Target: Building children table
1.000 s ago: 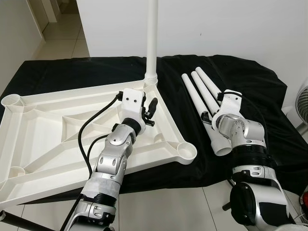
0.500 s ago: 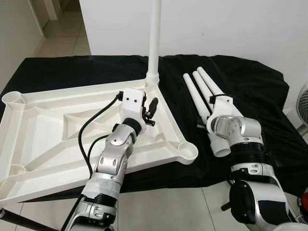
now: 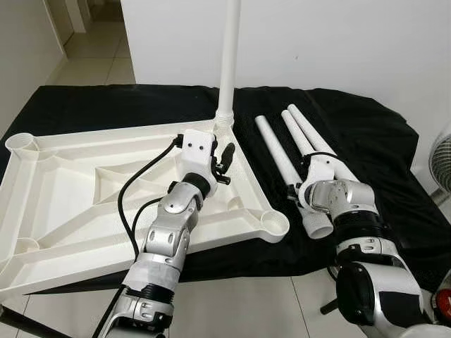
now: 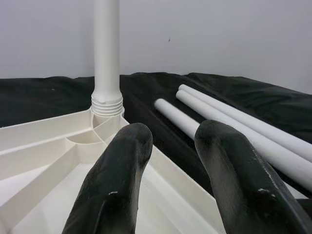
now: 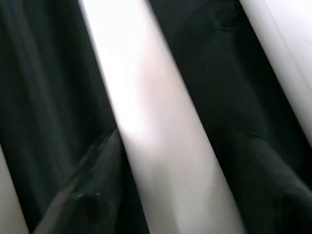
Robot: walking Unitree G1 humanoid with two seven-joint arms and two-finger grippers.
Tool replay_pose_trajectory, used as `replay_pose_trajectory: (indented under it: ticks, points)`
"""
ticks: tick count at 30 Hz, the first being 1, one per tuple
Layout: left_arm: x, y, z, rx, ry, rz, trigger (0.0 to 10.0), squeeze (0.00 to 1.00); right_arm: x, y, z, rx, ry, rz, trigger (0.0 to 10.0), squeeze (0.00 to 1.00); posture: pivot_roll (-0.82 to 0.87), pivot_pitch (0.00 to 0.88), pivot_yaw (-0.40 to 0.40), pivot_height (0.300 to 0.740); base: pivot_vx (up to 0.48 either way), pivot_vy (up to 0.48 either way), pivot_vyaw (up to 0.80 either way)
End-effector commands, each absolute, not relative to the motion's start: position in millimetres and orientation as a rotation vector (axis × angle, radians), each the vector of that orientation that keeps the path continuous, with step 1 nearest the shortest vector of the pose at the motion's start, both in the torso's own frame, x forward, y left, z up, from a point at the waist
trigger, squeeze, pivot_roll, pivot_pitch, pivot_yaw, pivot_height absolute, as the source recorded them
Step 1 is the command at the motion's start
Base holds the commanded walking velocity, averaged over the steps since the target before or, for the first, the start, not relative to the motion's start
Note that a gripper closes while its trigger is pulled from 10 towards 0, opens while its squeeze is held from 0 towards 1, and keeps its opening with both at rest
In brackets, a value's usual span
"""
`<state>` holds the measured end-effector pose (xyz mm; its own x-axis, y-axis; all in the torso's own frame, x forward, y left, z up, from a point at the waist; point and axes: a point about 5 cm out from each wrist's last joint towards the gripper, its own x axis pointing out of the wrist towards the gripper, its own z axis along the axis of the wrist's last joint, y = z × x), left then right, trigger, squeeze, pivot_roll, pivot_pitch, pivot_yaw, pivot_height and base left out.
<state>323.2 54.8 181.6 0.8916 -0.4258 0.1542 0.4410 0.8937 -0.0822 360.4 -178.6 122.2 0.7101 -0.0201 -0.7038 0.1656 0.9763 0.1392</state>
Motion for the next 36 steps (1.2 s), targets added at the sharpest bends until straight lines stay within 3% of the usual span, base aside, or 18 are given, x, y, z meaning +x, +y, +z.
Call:
replay_pose_trajectory:
  ticks: [1,11,12,13,14,16,17,22,23,27,28,36]
  points:
    - [323,52,184,-0.123,-0.134,-0.438,10.0,0.00,344,-175,89,0.235,0.922,-0.082,0.0,0.00,-0.07,0.000,-0.037,0.740,0.000,0.000,0.00]
    - [325,51,188,-0.121,-0.143,-0.447,10.0,0.00,356,-171,109,0.247,0.839,-0.030,0.0,0.00,-0.08,0.000,-0.030,0.740,0.000,0.000,0.00]
    - [326,50,190,-0.130,-0.145,-0.459,10.0,0.00,364,-174,126,0.263,0.734,-0.021,1.5,0.00,-0.08,0.000,-0.029,0.740,0.000,0.000,0.00]
    - [326,50,190,-0.130,-0.145,-0.459,10.0,0.00,364,-174,126,0.263,0.734,-0.021,1.5,0.00,-0.08,0.000,-0.029,0.740,0.000,0.000,0.00]
    - [326,48,192,-0.144,-0.144,-0.477,10.0,0.00,370,-177,141,0.283,0.625,-0.014,4.3,0.00,-0.08,0.000,-0.029,0.740,0.000,0.000,0.00]
    - [326,48,193,-0.150,-0.143,-0.486,10.0,0.00,372,-178,147,0.290,0.585,-0.005,4.3,0.00,-0.08,0.000,-0.029,0.740,0.000,0.000,0.00]
    - [326,46,194,-0.150,-0.144,-0.501,10.0,0.00,374,-180,153,0.282,0.538,-0.004,10.0,0.00,-0.08,0.000,-0.028,0.740,0.000,0.000,0.00]
    - [325,42,198,-0.155,-0.152,-0.563,10.0,0.00,377,-184,167,0.291,0.438,0.020,10.0,0.00,-0.08,0.000,-0.029,0.740,0.000,0.000,0.00]
    - [324,41,201,-0.160,-0.156,-0.580,10.0,0.00,377,-184,171,0.256,0.390,0.018,0.0,0.00,-0.08,0.000,-0.029,0.740,0.000,0.000,0.00]
    - [325,42,205,-0.182,-0.158,-0.596,10.0,0.00,376,-182,183,0.161,0.230,0.008,0.0,0.00,-0.08,0.000,-0.030,0.740,0.000,0.000,0.00]
    - [326,43,207,-0.207,-0.152,-0.610,10.0,0.00,374,-180,188,0.129,0.151,0.006,10.0,0.00,-0.08,0.000,-0.030,0.740,0.000,0.000,0.00]
    - [323,44,215,-0.251,-0.147,-0.712,10.0,0.00,368,-175,192,0.079,-0.011,0.015,10.0,0.00,-0.08,0.000,-0.030,0.740,0.000,0.000,0.00]
